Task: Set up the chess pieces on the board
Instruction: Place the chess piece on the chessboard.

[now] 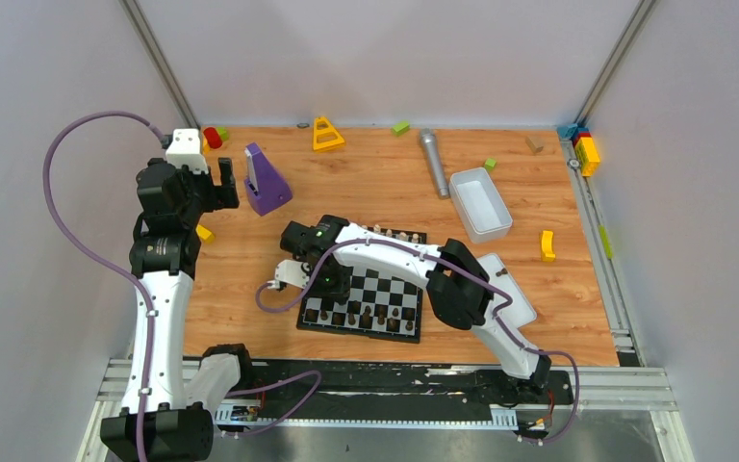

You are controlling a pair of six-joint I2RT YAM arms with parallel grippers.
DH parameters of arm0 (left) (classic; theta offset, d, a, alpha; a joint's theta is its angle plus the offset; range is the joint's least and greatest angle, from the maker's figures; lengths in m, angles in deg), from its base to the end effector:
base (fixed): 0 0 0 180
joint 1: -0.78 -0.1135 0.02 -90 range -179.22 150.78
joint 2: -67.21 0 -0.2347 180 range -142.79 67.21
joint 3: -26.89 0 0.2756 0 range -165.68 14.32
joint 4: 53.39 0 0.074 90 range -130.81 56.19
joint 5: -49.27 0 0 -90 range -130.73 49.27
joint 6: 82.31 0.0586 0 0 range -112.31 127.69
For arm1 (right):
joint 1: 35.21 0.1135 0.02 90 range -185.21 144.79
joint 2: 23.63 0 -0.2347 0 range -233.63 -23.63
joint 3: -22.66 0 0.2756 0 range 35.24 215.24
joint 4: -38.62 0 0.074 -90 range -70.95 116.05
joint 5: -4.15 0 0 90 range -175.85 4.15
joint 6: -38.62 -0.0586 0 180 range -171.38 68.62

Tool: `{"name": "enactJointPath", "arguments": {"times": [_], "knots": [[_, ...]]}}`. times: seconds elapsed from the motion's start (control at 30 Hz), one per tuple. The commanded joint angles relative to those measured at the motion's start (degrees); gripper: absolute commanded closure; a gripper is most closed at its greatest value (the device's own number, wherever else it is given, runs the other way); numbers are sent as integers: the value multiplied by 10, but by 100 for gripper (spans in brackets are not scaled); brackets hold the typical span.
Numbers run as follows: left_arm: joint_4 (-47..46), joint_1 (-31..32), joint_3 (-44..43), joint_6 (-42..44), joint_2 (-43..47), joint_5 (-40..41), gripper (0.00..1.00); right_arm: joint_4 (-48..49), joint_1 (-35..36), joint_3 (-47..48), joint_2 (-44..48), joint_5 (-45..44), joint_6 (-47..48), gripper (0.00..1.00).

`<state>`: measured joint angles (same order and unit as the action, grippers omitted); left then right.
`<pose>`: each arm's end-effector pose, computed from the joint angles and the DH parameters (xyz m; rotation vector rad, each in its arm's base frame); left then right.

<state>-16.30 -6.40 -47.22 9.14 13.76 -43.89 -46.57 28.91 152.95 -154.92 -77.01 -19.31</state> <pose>0.2635 0.0299 0.3618 -0.0546 1.8566 0.0534 0.1923 0.4171 0.1534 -2.3197 2.0709 0.2596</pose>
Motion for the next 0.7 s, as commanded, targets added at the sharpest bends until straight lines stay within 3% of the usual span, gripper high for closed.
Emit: {"name": "enactJointPath", "arguments": {"times": [0.0, 0.67], "knots": [[-27, -5, 4, 7, 11, -5, 0, 0, 5, 20, -13, -8, 3, 98], [-27, -5, 7, 8, 12, -2, 0, 4, 11, 15, -14, -9, 1, 93]]}}
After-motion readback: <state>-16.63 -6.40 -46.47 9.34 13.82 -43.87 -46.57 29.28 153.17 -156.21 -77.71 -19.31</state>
